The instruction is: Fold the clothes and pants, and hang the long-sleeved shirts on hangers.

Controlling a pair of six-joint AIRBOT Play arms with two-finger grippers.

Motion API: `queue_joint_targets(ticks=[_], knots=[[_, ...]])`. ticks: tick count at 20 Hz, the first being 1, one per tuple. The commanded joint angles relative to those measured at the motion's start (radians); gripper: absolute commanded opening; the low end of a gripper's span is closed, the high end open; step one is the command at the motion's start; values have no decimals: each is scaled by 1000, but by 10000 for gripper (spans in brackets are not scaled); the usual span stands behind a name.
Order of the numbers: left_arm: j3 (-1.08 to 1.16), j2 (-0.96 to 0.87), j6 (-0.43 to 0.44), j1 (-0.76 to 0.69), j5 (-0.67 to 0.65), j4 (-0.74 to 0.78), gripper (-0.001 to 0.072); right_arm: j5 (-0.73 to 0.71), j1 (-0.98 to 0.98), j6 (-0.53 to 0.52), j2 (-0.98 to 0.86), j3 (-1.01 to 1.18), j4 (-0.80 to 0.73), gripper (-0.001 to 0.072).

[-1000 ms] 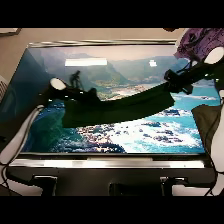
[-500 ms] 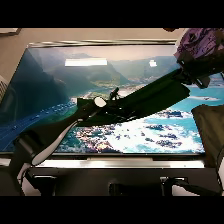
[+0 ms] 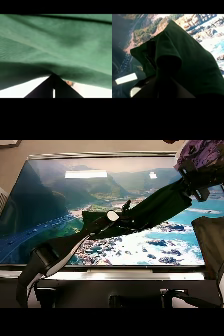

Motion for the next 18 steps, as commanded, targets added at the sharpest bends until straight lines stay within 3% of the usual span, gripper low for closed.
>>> queue_joint_targets(ticks=[1,5,9,14,18], knots=[[14,45,-11,50,-171,156,16,-32,1,43,1,1,-15,30],[14,203,-101,179,-380,497,16,-125,68,117,-3,0,-29,30],[14,416,-163,369,-544,780,18,-235,273,229,-44,-2,-111,30],[14,618,-163,632,-594,819,19,-423,552,424,-167,-2,-225,30],[14,704,-163,774,-647,819,20,-627,712,587,-286,-2,-232,30]])
